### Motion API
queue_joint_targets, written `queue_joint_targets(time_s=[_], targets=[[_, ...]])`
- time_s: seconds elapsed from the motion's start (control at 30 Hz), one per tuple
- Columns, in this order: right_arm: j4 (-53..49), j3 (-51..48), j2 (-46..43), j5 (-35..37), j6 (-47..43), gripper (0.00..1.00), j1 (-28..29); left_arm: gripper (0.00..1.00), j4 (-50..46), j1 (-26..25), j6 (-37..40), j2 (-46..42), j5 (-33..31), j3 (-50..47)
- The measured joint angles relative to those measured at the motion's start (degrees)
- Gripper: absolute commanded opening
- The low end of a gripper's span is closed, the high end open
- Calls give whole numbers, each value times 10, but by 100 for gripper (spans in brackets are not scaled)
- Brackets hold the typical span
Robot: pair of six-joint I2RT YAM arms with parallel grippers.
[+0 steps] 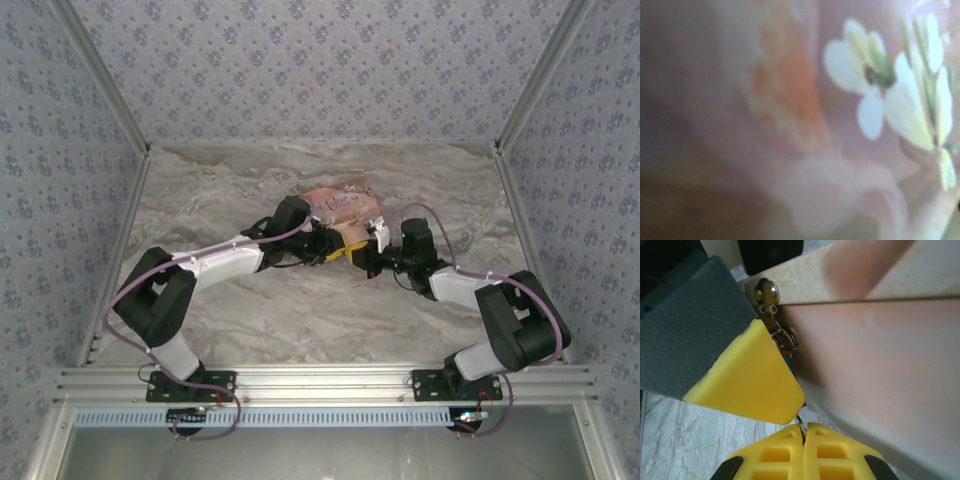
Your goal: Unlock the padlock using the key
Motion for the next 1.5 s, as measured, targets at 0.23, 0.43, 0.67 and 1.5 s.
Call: queue_joint_targets(time_s=[0.23, 0.43, 0.67, 1.5], targets=[[86, -48, 22, 85, 57, 0, 30, 22, 17, 0, 34, 30, -7, 0], [129, -77, 34, 145, 98, 0, 52, 32, 39, -3, 44, 52, -11, -5], [125, -94, 43, 167, 137, 0, 76, 54, 44, -3, 34, 59, -15, -19], [115, -97, 42, 218, 247, 0, 130, 76, 42, -4, 96, -156, -108, -117]])
